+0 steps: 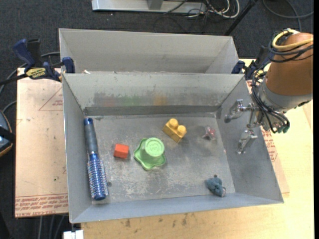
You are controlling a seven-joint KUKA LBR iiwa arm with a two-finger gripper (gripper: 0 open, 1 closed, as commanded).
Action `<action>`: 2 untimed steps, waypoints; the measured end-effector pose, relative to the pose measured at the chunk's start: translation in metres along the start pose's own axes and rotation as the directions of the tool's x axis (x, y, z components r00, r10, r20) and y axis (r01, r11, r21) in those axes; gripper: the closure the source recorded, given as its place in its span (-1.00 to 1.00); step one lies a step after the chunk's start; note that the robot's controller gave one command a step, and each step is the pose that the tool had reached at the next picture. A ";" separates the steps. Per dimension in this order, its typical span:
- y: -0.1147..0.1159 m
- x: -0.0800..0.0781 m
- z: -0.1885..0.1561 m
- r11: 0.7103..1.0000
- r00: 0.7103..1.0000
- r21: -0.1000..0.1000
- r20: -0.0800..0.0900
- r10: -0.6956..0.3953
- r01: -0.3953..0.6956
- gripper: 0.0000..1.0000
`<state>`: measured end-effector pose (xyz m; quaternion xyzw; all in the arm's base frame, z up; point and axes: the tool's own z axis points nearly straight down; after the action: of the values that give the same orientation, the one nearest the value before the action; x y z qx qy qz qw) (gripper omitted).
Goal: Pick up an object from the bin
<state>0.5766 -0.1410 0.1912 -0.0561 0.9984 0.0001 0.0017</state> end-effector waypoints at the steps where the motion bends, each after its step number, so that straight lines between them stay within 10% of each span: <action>1: 0.026 -0.059 0.078 0.977 0.977 -0.002 -0.004 0.213 -0.213 -1.00; 2: 0.018 -0.065 0.118 0.938 0.938 -0.002 0.001 0.348 -0.348 -1.00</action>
Offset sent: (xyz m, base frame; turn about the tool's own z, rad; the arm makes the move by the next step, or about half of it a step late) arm 0.0560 0.0300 -0.0751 0.2176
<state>0.6398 -0.1162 0.0735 0.1211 0.9926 0.0011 0.0024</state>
